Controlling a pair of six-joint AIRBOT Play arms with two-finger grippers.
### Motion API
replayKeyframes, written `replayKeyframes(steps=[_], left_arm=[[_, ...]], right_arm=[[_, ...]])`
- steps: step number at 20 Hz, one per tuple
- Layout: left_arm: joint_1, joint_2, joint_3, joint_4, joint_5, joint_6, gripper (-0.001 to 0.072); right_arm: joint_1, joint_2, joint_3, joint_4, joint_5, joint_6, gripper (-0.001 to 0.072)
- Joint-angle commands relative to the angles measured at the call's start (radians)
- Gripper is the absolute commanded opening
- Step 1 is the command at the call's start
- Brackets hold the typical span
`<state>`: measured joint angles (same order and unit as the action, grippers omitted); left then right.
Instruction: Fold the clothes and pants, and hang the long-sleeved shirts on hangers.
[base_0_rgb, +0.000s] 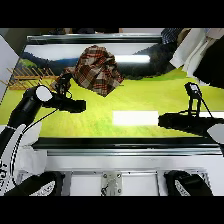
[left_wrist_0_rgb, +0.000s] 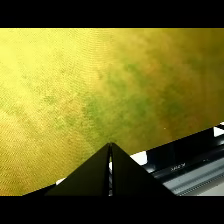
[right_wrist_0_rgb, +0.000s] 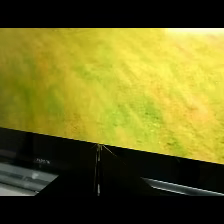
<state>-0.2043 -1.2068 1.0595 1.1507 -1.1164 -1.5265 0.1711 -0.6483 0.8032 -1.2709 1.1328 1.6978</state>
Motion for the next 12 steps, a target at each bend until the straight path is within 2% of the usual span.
replayKeyframes(steps=[1,12], left_arm=[[0.000,0.000,0.000,0.000,0.000,0.000,0.0021],[-0.001,0.000,0.000,-0.002,0.018,0.000,0.0021]], right_arm=[[0.001,-0.001,0.000,0.000,0.000,0.000,0.0030],[0.001,-0.001,0.000,0.000,0.000,0.000,0.0030]])
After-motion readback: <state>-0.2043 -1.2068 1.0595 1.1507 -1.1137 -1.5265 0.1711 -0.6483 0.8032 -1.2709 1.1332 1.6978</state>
